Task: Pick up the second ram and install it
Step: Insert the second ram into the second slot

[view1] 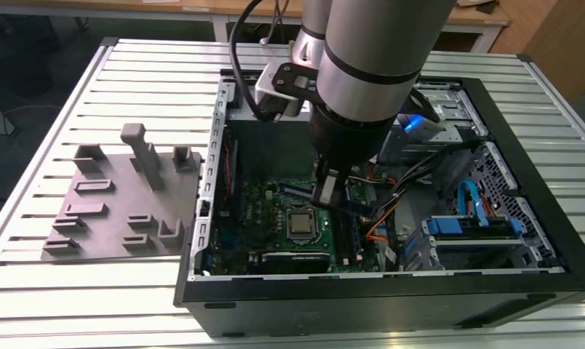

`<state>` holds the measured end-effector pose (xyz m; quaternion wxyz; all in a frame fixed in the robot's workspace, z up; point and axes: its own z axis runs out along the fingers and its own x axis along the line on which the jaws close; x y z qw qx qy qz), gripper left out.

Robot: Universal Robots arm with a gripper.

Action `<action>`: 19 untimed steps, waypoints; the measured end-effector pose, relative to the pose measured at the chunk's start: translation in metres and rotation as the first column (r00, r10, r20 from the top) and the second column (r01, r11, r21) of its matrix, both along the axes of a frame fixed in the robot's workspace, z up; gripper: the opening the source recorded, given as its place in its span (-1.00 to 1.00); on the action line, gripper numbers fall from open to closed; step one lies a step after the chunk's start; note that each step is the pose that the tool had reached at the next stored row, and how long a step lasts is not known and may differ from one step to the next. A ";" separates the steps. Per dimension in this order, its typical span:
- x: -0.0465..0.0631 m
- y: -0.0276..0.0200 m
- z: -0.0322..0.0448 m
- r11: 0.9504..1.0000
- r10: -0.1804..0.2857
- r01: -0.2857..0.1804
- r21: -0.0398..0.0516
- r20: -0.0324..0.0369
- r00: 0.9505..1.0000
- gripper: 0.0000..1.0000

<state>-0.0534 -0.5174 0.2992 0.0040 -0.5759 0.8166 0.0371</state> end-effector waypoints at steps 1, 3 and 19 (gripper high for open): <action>0.000 0.0000 0.0000 1.000 -0.008 0.008 0.000 0.000 1.000 -0.73; 0.000 0.0000 0.0000 1.000 -0.027 0.027 0.000 0.000 1.000 -0.73; 0.000 0.0000 -0.0001 0.984 -0.181 0.181 0.000 0.000 0.984 -0.73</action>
